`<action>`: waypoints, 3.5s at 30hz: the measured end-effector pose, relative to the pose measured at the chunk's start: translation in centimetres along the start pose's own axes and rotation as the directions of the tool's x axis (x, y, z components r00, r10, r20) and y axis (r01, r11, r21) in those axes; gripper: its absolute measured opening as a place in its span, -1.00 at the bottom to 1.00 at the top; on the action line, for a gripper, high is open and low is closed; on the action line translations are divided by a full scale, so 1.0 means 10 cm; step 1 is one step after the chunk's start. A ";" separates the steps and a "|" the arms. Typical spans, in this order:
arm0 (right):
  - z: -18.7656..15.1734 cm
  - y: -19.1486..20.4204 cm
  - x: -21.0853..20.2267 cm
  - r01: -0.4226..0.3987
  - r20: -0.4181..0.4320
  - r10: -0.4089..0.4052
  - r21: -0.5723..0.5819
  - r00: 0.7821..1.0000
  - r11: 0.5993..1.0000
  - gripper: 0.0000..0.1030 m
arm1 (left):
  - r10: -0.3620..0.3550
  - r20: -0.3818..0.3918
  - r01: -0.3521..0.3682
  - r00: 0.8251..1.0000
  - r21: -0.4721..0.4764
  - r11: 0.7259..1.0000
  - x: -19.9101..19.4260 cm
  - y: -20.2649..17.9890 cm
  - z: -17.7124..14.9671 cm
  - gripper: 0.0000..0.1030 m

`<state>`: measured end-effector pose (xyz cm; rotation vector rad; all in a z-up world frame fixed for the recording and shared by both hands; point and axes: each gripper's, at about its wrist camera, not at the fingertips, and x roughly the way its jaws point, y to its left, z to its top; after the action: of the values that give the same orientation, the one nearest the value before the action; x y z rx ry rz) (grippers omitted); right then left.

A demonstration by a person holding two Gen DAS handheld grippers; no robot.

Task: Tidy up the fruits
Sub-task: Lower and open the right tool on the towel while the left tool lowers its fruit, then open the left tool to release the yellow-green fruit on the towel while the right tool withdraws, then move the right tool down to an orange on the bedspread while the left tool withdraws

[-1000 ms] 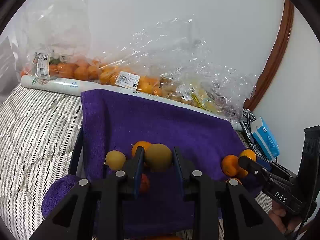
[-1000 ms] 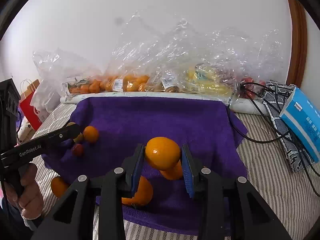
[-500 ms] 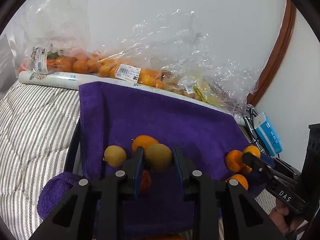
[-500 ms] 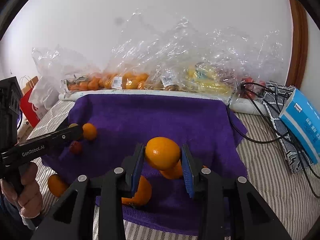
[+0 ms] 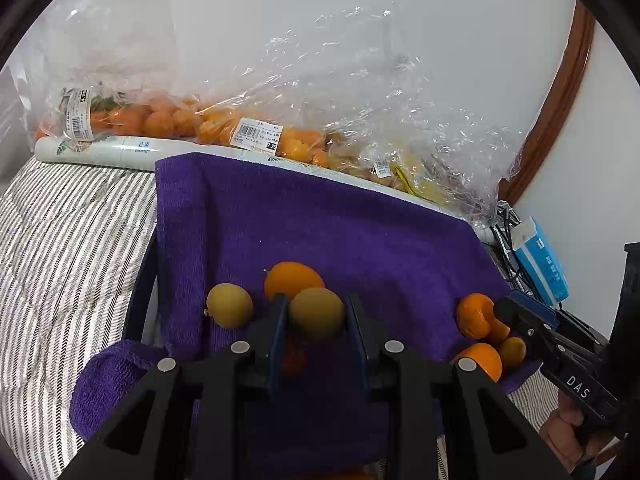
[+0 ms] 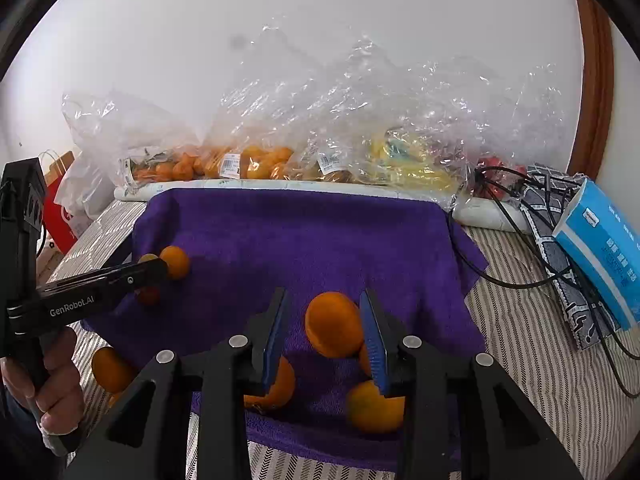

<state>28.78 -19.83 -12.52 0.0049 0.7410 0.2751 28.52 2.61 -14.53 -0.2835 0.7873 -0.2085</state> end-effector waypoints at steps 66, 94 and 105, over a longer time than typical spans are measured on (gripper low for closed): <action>-0.39 0.56 -1.05 0.082 0.019 -0.082 0.033 0.996 0.996 0.52 | 0.143 0.142 -0.156 0.979 0.087 0.984 -0.96 0.09 -0.53 -0.20; -0.71 1.34 -0.17 -0.066 -0.169 0.049 -0.096 0.984 0.993 -0.03 | 0.188 0.033 -0.184 0.982 -0.092 0.979 -1.15 0.77 -0.79 -0.20; -0.78 1.31 -0.23 -0.086 -0.166 0.065 -0.125 0.984 0.988 -0.34 | 0.183 0.008 -0.182 0.983 -0.053 0.982 -1.07 0.72 -0.80 -0.20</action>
<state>18.72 -8.50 -15.39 -0.1156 0.8836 0.4001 16.00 11.08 -15.12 -0.2595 0.8017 -0.0135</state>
